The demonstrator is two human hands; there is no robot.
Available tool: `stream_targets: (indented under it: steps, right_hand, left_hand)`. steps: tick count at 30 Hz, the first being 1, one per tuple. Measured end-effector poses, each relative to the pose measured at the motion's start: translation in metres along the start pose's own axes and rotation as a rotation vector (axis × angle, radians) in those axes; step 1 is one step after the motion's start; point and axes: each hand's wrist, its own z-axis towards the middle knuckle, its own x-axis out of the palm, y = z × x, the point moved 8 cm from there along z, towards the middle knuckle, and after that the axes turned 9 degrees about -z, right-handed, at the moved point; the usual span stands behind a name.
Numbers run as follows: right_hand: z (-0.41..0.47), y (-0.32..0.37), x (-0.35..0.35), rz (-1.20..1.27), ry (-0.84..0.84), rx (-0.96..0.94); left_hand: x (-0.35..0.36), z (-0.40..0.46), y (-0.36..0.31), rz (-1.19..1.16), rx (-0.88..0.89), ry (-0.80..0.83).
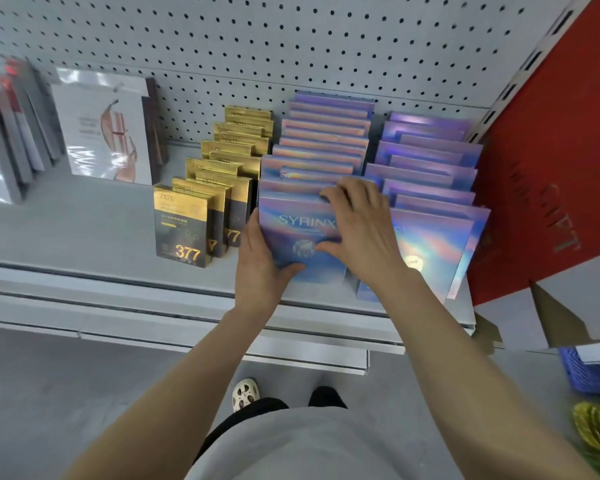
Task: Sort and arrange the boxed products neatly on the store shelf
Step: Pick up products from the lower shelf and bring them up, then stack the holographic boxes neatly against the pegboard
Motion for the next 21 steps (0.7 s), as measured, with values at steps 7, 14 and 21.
stream_targets:
  steps: [7,14,21]
  right_hand:
    - [-0.006,0.0,0.0,-0.018,-0.002,-0.004]
    - [-0.016,-0.012,-0.008,0.102,-0.108,0.118]
    - [-0.043,-0.078,-0.03,0.195,-0.217,0.389]
  left_hand:
    - [-0.008,-0.002,-0.003,0.074,0.074,0.024]
    - [-0.028,-0.002,-0.027,0.112,0.226,-0.055]
    - [-0.011,-0.024,-0.079,0.049,0.498,0.055]
